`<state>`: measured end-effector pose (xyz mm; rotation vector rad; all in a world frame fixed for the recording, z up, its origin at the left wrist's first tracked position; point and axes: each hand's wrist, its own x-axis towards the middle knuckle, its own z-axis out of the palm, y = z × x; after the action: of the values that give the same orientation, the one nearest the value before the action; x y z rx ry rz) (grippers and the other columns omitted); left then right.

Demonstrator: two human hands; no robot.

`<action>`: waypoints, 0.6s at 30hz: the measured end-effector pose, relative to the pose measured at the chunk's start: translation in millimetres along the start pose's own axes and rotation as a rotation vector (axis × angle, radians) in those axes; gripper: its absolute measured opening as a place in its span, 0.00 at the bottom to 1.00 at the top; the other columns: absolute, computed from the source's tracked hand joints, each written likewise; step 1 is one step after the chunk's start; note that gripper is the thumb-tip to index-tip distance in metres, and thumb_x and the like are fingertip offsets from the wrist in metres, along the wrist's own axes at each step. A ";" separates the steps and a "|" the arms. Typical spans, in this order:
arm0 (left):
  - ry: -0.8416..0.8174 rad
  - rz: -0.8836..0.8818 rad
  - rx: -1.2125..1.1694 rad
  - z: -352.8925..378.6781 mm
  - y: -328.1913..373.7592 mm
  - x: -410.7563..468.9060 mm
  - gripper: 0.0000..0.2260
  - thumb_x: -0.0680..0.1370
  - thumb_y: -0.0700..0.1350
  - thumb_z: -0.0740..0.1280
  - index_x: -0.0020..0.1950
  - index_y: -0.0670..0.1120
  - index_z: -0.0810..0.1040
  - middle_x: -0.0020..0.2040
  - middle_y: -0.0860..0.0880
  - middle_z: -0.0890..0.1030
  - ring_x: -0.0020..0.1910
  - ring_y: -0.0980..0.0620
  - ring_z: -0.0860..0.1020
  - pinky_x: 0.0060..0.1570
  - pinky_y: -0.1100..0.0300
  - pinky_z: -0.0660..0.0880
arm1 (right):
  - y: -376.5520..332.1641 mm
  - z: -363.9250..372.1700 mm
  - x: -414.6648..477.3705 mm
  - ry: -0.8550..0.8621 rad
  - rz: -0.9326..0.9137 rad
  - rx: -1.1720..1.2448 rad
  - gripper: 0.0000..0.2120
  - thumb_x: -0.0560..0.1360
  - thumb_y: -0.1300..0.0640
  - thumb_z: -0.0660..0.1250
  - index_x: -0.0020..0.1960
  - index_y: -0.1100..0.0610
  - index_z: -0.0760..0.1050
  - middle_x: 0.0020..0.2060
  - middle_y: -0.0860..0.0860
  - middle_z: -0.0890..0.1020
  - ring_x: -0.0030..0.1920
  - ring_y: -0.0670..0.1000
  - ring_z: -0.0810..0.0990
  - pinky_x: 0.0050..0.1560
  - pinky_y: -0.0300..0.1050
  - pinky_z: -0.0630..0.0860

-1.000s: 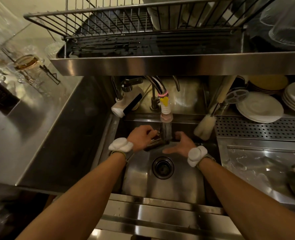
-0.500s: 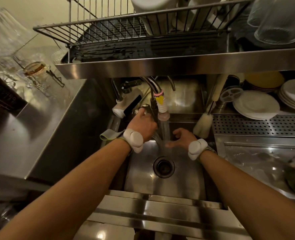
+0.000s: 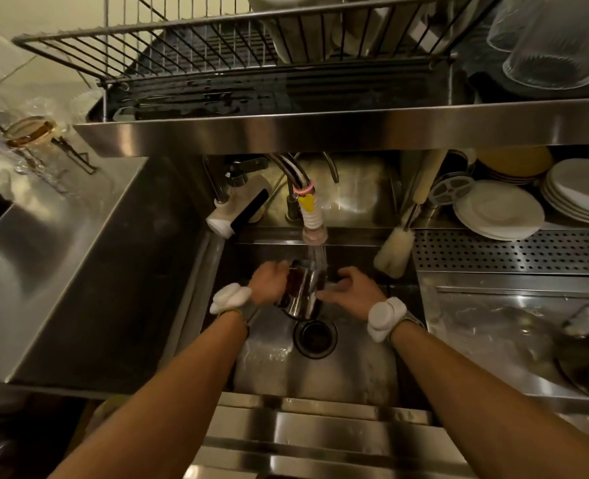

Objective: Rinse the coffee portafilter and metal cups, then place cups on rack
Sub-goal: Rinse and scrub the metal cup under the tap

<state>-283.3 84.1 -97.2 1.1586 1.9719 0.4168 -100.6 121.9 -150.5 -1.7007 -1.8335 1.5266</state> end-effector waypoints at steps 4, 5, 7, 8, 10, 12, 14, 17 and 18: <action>-0.051 -0.155 -0.576 22.1 -12.6 15.8 0.19 0.82 0.49 0.53 0.45 0.40 0.78 0.54 0.35 0.80 0.45 0.39 0.80 0.46 0.50 0.75 | 1.6 14.1 6.7 -0.014 -0.007 0.203 0.45 0.61 0.46 0.78 0.71 0.55 0.59 0.64 0.53 0.74 0.58 0.50 0.76 0.57 0.43 0.74; -0.023 -0.204 -0.657 26.0 -13.4 19.4 0.18 0.82 0.50 0.53 0.42 0.43 0.77 0.51 0.36 0.81 0.42 0.40 0.80 0.41 0.52 0.74 | -0.7 17.5 8.6 -0.011 -0.007 0.228 0.41 0.62 0.47 0.78 0.68 0.54 0.61 0.61 0.51 0.75 0.53 0.46 0.77 0.51 0.38 0.74; 0.034 -0.256 -0.701 27.9 -16.6 24.8 0.19 0.81 0.55 0.54 0.40 0.47 0.76 0.48 0.40 0.82 0.43 0.41 0.81 0.38 0.55 0.75 | -8.3 23.0 12.2 -0.008 0.021 0.299 0.36 0.62 0.48 0.78 0.64 0.51 0.64 0.51 0.45 0.77 0.43 0.39 0.75 0.38 0.32 0.72; 0.042 -0.272 -0.711 26.7 -18.7 25.0 0.19 0.80 0.58 0.54 0.42 0.47 0.77 0.47 0.42 0.83 0.42 0.42 0.81 0.37 0.55 0.76 | -11.5 24.7 12.5 -0.010 0.055 0.350 0.35 0.62 0.47 0.78 0.63 0.50 0.65 0.47 0.42 0.76 0.41 0.39 0.76 0.33 0.33 0.73; -0.023 -0.281 -0.747 21.7 -24.0 22.3 0.21 0.78 0.63 0.56 0.47 0.49 0.79 0.43 0.47 0.84 0.41 0.46 0.82 0.40 0.55 0.77 | -15.4 27.1 11.2 -0.012 0.110 0.436 0.36 0.60 0.43 0.78 0.62 0.48 0.65 0.45 0.41 0.76 0.41 0.42 0.77 0.27 0.36 0.75; -0.169 -0.254 -0.717 19.4 -29.4 16.2 0.21 0.74 0.65 0.61 0.51 0.50 0.80 0.44 0.49 0.85 0.45 0.48 0.82 0.44 0.53 0.78 | -16.0 29.5 9.5 -0.029 0.147 0.468 0.42 0.59 0.37 0.76 0.66 0.50 0.64 0.54 0.46 0.77 0.45 0.46 0.78 0.28 0.40 0.77; -0.283 -0.226 -0.688 24.0 -29.5 9.6 0.20 0.72 0.63 0.66 0.54 0.50 0.81 0.49 0.48 0.85 0.50 0.48 0.82 0.45 0.52 0.79 | -15.7 31.5 8.8 -0.057 0.206 0.500 0.50 0.57 0.31 0.72 0.71 0.51 0.60 0.62 0.51 0.75 0.53 0.53 0.78 0.31 0.43 0.78; -0.254 -0.220 -0.752 32.1 -21.7 7.1 0.14 0.73 0.55 0.70 0.54 0.49 0.79 0.50 0.46 0.83 0.49 0.47 0.82 0.44 0.52 0.80 | -15.0 31.8 10.1 -0.036 0.292 0.632 0.42 0.67 0.31 0.65 0.72 0.54 0.60 0.58 0.53 0.77 0.51 0.56 0.80 0.39 0.51 0.80; -0.219 -0.209 -0.797 34.3 -18.0 7.7 0.10 0.73 0.52 0.70 0.51 0.49 0.79 0.49 0.46 0.83 0.47 0.48 0.82 0.40 0.53 0.81 | -13.1 31.6 11.3 -0.017 0.299 0.670 0.37 0.70 0.33 0.64 0.70 0.55 0.62 0.58 0.54 0.77 0.50 0.56 0.80 0.42 0.53 0.81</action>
<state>-269.4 77.4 -133.6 0.4600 1.4825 0.8255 -135.2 117.4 -159.7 -1.6458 -0.9122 1.9711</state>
